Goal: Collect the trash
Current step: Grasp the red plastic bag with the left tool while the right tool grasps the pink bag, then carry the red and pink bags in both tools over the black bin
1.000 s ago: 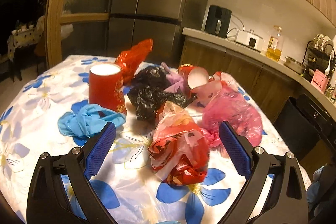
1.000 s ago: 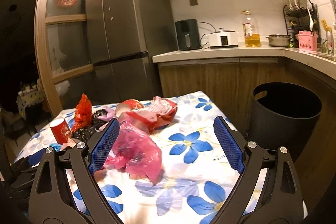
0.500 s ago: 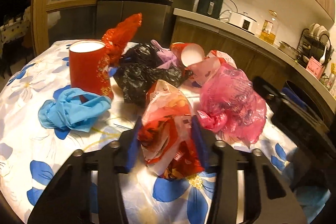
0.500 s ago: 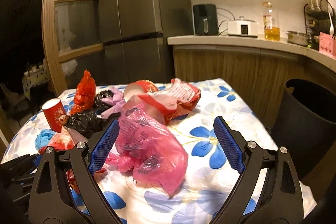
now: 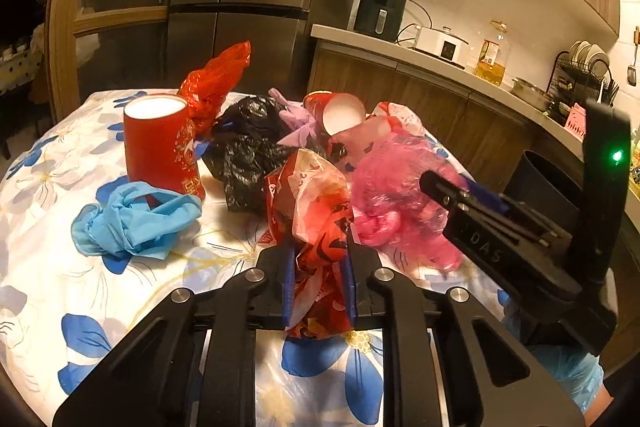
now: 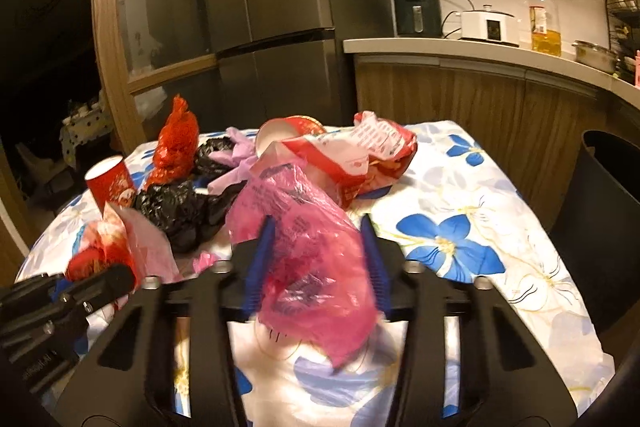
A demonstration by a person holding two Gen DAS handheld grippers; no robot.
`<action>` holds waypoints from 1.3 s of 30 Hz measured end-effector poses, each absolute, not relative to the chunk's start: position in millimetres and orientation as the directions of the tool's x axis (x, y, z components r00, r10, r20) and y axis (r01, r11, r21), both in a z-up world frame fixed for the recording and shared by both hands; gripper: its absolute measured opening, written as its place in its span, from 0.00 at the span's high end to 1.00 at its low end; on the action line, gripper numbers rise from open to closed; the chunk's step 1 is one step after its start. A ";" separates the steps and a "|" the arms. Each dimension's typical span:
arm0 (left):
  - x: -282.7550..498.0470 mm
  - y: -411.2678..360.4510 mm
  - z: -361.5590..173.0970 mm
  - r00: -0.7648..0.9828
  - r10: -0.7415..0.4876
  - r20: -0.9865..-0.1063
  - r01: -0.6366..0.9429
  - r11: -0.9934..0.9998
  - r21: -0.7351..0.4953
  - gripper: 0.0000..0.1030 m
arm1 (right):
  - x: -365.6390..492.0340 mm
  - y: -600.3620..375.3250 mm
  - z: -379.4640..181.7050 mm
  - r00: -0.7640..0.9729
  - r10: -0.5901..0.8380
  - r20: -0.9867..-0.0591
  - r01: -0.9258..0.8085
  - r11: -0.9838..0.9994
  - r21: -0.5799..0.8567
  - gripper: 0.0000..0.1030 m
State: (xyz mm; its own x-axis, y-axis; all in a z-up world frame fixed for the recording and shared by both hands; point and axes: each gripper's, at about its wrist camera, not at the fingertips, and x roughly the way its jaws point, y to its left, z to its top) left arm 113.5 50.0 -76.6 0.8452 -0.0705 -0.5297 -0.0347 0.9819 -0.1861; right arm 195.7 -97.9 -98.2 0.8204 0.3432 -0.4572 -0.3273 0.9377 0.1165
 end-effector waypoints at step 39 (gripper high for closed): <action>103.4 -75.0 20.3 0.926 -0.243 -0.290 0.216 0.969 -0.122 0.82 | 89.4 -253.9 -1.6 0.970 0.162 -0.182 -0.123 0.970 0.209 0.95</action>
